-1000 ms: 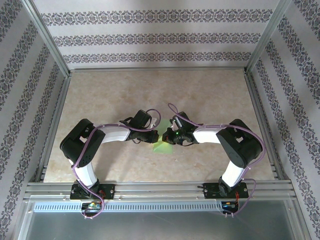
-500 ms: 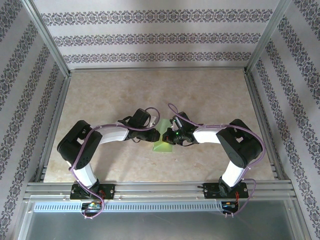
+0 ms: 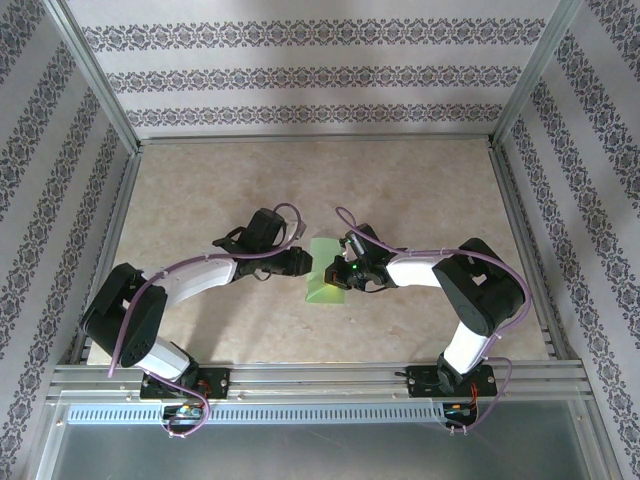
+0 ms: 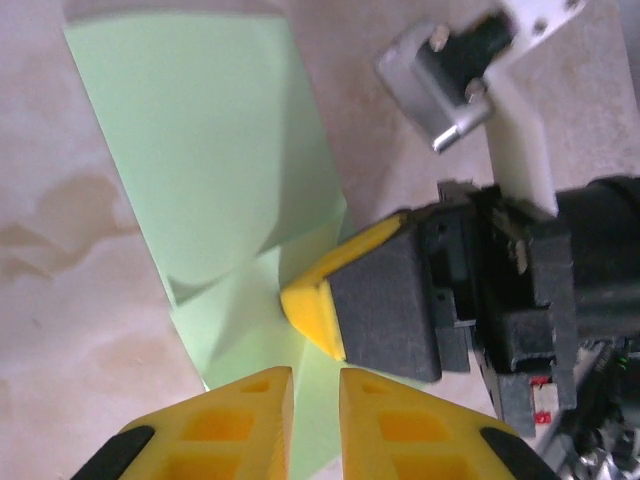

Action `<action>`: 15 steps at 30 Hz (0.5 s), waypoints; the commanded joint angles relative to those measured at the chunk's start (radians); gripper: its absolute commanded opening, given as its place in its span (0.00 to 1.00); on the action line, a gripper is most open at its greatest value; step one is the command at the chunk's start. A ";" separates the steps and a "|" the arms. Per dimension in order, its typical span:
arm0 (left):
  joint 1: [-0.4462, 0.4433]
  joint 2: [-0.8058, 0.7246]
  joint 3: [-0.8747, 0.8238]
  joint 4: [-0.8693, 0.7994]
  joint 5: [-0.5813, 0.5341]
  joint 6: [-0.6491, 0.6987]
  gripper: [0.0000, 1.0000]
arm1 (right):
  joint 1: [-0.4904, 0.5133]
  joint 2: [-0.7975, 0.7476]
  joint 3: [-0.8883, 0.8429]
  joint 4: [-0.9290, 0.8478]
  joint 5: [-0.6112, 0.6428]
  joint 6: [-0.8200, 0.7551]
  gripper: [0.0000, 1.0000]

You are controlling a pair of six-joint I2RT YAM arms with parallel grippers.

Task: Fold a paper plane with a square sheet of paper (fold left side to right side)
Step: Fold the triangle a second time at the center of the table.

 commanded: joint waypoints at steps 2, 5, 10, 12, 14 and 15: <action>-0.032 0.011 -0.038 0.003 0.124 -0.131 0.18 | 0.011 0.008 -0.027 -0.069 0.033 -0.018 0.00; -0.056 0.040 -0.039 0.034 0.151 -0.170 0.18 | 0.011 0.010 -0.024 -0.069 0.032 -0.018 0.00; -0.069 0.086 -0.027 0.033 0.151 -0.169 0.15 | 0.012 0.011 -0.025 -0.070 0.032 -0.019 0.00; -0.071 0.097 -0.026 0.035 0.151 -0.166 0.14 | 0.011 0.011 -0.027 -0.070 0.032 -0.019 0.00; -0.075 0.105 -0.025 0.033 0.155 -0.160 0.14 | 0.011 0.014 -0.027 -0.072 0.033 -0.018 0.00; -0.077 0.109 -0.025 0.031 0.156 -0.157 0.14 | 0.012 0.015 -0.027 -0.072 0.033 -0.018 0.00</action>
